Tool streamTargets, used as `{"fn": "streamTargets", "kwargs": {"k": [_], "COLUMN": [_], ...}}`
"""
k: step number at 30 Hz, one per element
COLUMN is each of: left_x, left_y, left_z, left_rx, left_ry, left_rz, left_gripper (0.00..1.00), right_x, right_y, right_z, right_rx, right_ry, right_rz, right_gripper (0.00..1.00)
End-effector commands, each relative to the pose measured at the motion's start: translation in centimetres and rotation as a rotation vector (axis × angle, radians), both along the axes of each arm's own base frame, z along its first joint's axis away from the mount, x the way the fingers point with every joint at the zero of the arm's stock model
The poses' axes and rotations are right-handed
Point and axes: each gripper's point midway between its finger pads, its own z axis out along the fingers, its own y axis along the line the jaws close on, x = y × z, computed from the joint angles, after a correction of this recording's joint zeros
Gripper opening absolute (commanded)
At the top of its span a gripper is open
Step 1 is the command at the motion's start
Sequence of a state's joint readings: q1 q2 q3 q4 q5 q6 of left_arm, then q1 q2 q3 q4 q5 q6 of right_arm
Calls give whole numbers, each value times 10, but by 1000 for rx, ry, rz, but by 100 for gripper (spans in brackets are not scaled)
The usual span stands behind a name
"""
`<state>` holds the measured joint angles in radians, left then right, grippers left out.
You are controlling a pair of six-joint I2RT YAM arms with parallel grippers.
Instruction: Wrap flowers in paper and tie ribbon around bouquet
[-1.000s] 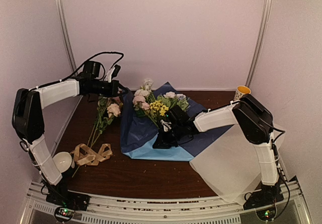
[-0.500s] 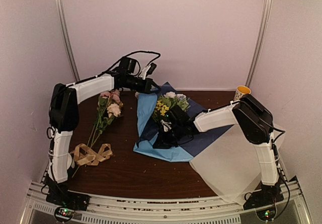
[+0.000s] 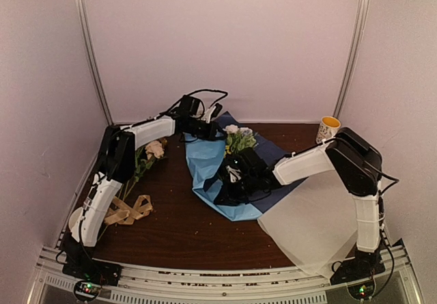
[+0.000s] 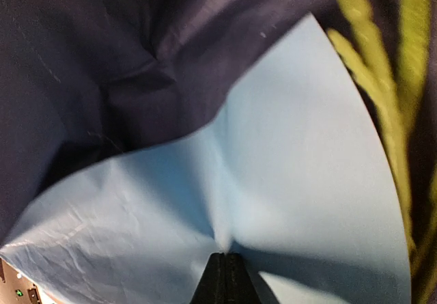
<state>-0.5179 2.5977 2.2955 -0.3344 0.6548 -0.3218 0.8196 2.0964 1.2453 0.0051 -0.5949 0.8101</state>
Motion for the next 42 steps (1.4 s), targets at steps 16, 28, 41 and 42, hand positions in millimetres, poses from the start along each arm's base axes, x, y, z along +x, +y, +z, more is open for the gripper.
{"fn": "streamTargets", "kwargs": {"k": [16, 28, 41, 42], "left_x": [11, 13, 4, -3], "left_y": [-19, -18, 2, 7], "left_z": [-21, -16, 88, 99], "left_rx": [-21, -27, -48, -37], "left_ry": [-26, -34, -250, -272], "left_rz": [45, 50, 18, 10], "left_gripper": [0, 0, 52, 55], "right_x": [83, 94, 97, 97], "right_y": [-49, -14, -32, -33], "right_z": [102, 81, 60, 60], "right_rx": [59, 158, 94, 94], "right_ry": [-174, -32, -48, -51], "right_rz": [-227, -157, -164, -161], "right_gripper": [48, 35, 0, 0]}}
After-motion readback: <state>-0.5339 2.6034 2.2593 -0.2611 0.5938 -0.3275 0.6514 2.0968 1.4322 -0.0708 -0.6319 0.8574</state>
